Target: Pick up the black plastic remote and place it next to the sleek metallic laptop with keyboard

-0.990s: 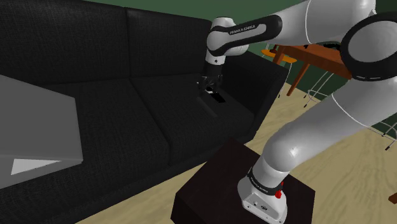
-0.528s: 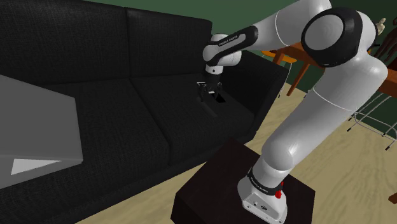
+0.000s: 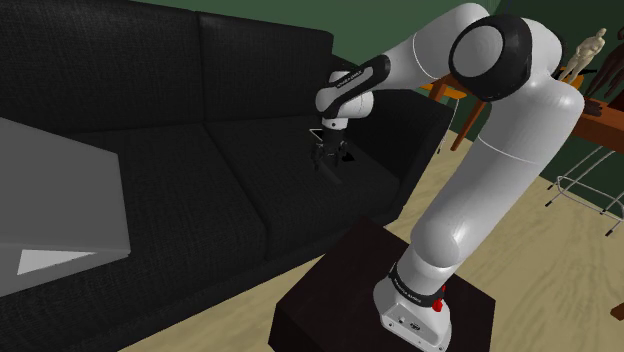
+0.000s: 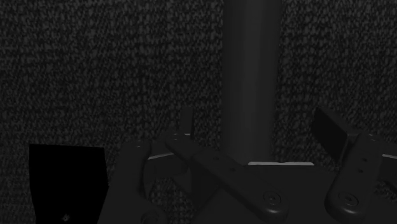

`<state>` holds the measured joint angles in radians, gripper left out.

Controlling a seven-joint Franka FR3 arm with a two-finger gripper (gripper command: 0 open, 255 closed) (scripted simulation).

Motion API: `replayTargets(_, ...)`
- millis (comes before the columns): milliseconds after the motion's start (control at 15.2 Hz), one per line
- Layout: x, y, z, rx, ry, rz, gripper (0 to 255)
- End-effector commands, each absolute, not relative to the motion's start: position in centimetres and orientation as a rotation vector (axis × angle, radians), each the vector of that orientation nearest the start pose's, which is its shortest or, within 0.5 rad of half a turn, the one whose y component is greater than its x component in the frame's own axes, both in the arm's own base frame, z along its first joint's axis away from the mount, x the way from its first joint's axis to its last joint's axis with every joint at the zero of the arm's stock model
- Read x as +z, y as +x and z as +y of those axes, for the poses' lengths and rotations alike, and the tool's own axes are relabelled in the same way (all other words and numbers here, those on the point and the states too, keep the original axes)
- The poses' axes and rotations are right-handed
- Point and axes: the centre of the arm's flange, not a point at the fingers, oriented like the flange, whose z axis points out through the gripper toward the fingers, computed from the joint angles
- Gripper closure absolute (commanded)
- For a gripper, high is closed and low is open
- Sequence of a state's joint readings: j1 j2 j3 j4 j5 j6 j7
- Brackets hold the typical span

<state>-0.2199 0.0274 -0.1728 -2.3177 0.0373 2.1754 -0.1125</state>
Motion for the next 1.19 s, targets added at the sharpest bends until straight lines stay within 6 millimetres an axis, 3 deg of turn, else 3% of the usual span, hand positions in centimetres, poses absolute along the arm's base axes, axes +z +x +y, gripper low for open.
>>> replayTargets(0, 30.92, 45.35, -18.68, 0.242, -3.031, 0.465, 0)
replayTargets(528, 30.93, 45.35, -18.68, 0.242, -3.031, 0.465, 0)
replayTargets(594, 30.93, 45.35, -18.68, 0.242, -3.031, 0.465, 255)
replayTargets(1122, 31.12, 45.42, -18.79, 0.242, -3.031, 0.465, 255)
